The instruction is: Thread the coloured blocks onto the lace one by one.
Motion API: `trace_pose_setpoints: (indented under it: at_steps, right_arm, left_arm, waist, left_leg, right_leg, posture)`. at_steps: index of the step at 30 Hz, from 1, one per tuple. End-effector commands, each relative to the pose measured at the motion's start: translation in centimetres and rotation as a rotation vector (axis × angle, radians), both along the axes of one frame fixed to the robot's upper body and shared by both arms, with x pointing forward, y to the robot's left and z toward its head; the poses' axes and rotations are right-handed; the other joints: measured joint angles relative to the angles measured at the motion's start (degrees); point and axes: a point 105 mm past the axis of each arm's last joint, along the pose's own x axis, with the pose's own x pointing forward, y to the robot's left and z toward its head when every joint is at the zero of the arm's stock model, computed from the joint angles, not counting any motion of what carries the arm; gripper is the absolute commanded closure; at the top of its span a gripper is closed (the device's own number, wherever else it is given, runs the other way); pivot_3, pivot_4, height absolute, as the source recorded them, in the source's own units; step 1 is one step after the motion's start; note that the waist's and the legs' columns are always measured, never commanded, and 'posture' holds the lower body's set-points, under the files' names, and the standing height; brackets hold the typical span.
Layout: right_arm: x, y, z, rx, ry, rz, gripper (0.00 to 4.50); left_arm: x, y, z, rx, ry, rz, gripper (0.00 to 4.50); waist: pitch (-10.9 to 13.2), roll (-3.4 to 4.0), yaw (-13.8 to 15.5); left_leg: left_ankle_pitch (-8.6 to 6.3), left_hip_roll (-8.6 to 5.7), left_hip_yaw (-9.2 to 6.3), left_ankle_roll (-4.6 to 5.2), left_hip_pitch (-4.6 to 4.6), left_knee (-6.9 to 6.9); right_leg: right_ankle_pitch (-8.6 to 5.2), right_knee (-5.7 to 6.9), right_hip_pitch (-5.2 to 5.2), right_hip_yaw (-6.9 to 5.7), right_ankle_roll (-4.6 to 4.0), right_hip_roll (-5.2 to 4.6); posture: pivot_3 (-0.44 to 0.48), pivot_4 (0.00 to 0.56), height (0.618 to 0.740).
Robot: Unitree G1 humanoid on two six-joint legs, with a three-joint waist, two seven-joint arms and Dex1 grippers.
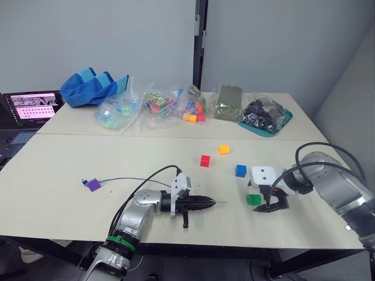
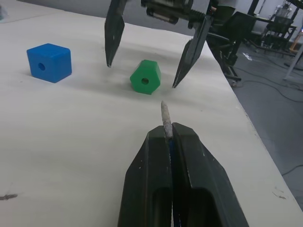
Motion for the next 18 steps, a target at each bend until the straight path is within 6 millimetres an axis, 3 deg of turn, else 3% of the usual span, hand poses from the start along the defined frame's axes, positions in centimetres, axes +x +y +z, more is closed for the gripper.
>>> trace_pose_setpoints:
  at_steps: [1, 9, 14, 18]
  right_arm:
    - [0.3, 0.6, 0.6, 0.032, 0.002, 0.008, 0.58]
    - [0.3, 0.7, 0.9, 0.003, -0.012, -0.005, 3.2]
    - [-1.7, 3.7, 2.4, 0.083, 0.012, 0.038, 3.21]
    - [-2.4, 4.3, 1.8, 0.079, 0.032, -0.002, 3.21]
  left_arm:
    - [-0.2, -0.2, 0.5, 0.009, -0.035, 0.0, 4.5]
    - [-0.1, 0.0, 0.7, 0.0, -0.02, 0.016, 4.5]
    - [-0.1, -0.3, 0.5, 0.023, -0.031, -0.003, 4.5]
    - [-0.2, -0.6, 0.2, 0.044, -0.04, -0.017, 4.5]
  waist:
    - [0.0, 0.0, 0.1]
    - [0.0, 0.01, 0.3]
    - [0.0, 0.01, 0.2]
    - [0.0, 0.01, 0.4]
  left_leg:
    - [0.0, 0.0, 0.0, 0.0, 0.0, 0.01]
    - [0.01, 0.0, -0.01, -0.01, 0.01, 0.02]
    - [0.01, 0.0, -0.01, -0.02, 0.01, 0.01]
    - [0.01, 0.0, -0.01, -0.02, 0.01, 0.04]
  right_leg:
    - [0.0, 0.01, 0.0, 0.0, 0.0, 0.0]
    - [0.01, 0.04, 0.0, 0.0, -0.01, 0.0]
    - [0.01, 0.06, -0.01, 0.0, -0.01, 0.0]
    - [0.01, 0.06, 0.01, -0.01, -0.01, 0.0]
  posture:
    - [0.0, 0.15, 0.74]
    - [0.0, 0.15, 0.74]
    - [0.0, 0.15, 0.74]
    - [0.0, 0.15, 0.74]
